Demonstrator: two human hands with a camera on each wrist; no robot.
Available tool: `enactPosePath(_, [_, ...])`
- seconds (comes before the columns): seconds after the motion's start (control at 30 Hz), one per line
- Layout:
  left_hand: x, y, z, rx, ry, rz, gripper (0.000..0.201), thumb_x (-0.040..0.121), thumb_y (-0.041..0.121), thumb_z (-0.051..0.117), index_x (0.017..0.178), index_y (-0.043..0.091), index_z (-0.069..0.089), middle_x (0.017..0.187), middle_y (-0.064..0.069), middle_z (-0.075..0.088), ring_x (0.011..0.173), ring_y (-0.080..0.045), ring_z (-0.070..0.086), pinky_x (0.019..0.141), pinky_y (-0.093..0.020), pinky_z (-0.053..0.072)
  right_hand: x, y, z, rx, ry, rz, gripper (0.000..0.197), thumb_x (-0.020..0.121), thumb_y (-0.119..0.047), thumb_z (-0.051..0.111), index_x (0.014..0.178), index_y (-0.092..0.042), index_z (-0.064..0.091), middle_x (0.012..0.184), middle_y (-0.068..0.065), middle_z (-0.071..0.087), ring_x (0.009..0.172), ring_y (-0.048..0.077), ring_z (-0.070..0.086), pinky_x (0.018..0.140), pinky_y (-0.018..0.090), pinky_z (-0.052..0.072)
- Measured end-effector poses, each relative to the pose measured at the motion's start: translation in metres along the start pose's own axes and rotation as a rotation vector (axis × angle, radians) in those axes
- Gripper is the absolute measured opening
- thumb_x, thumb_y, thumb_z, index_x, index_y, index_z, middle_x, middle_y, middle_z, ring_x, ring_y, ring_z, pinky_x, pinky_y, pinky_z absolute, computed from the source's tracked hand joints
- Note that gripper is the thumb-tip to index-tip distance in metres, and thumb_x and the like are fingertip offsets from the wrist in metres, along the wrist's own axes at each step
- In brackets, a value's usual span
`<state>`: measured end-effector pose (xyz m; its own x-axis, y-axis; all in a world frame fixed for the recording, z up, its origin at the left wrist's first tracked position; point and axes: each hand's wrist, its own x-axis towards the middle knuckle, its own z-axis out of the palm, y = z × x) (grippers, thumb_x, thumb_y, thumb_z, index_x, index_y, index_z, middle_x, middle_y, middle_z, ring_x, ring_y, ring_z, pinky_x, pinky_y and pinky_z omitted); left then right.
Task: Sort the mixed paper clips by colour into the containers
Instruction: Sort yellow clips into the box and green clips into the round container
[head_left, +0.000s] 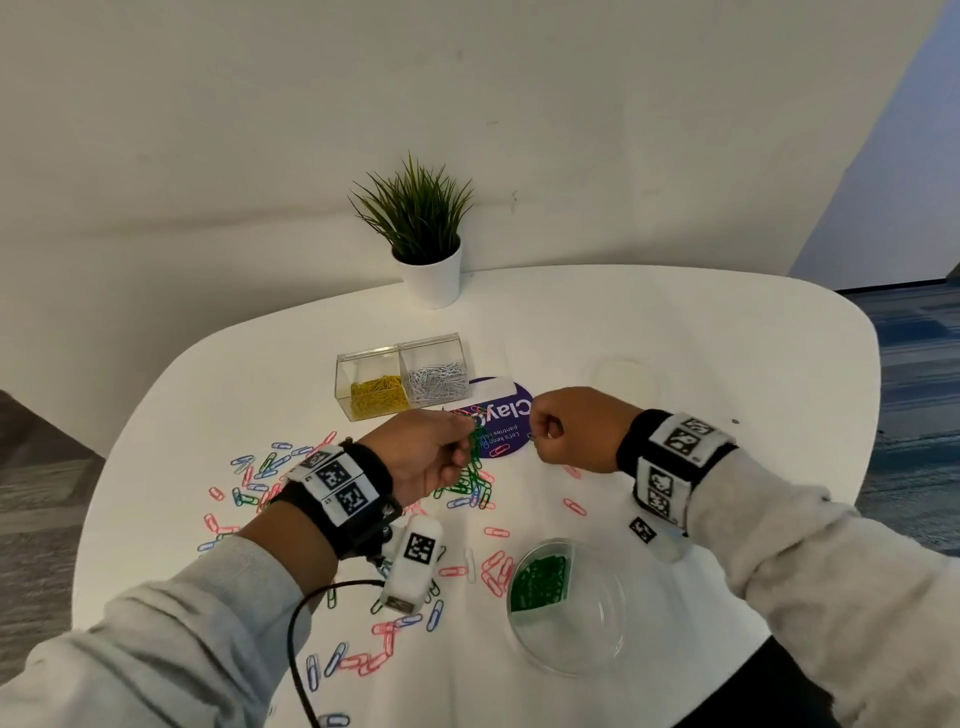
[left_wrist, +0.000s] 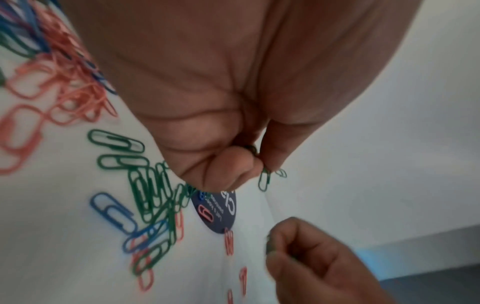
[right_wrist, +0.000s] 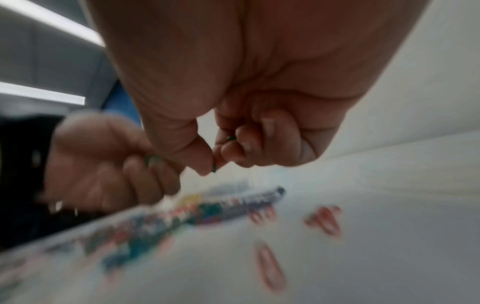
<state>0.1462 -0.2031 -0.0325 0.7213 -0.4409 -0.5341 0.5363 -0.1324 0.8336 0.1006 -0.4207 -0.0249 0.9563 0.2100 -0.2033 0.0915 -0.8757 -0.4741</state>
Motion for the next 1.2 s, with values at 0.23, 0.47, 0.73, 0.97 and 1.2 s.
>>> enactPosePath(0.23, [-0.056,-0.009,0.011,0.714,-0.082,0.093,0.022,0.103,0.026,0.048,0.087,0.013,0.055,0.067,0.002,0.044,0.058,-0.013,0.036,0.055,-0.027,0.032,-0.08,-0.046,-0.005,-0.136,-0.138,-0.195,0.005,0.086,-0.022,0.059,0.089,-0.026,0.062,0.085,-0.011,0.061,0.075,0.006,0.053,0.07,0.023,0.046])
enactPosePath(0.47, [-0.093,-0.022,0.026,1.148,0.078,0.348,0.023,0.103,0.026,0.042,0.087,0.014,0.053,0.079,0.001,0.056,0.066,-0.009,0.045,0.059,-0.023,0.034,-0.098,-0.045,0.02,-0.005,-0.075,-0.191,0.023,0.091,-0.018,0.057,0.111,-0.025,0.063,0.1,-0.012,0.059,0.089,0.005,0.053,0.08,0.019,0.043])
enactPosePath(0.73, [-0.103,-0.045,0.04,1.228,0.075,0.461,0.024,0.102,0.022,0.042,0.078,0.023,0.045,0.081,0.008,0.049,0.071,-0.006,0.044,0.062,-0.023,0.033,-0.112,-0.033,0.024,0.367,0.023,-0.135,0.031,0.089,0.002,0.053,0.095,-0.026,0.065,0.102,-0.014,0.071,0.097,-0.002,0.066,0.087,0.019,0.051])
enactPosePath(0.97, [-0.102,-0.057,0.061,1.294,0.028,0.488,0.01,0.1,0.026,0.044,0.095,0.024,0.052,0.095,0.005,0.05,0.085,-0.015,0.052,0.077,-0.031,0.044,-0.117,-0.019,0.038,0.175,0.068,-0.043,0.022,0.086,-0.026,0.065,0.104,-0.036,0.059,0.11,-0.017,0.058,0.099,0.004,0.055,0.09,0.027,0.048])
enactPosePath(1.2, [-0.106,-0.065,0.067,1.432,-0.052,0.58,0.019,0.1,0.023,0.043,0.112,0.02,0.057,0.101,0.0,0.053,0.09,-0.02,0.053,0.08,-0.039,0.046,-0.12,-0.026,0.056,0.173,-0.024,-0.053,0.024,0.082,-0.03,0.065,0.102,-0.038,0.052,0.103,-0.017,0.054,0.095,0.004,0.054,0.086,0.026,0.049])
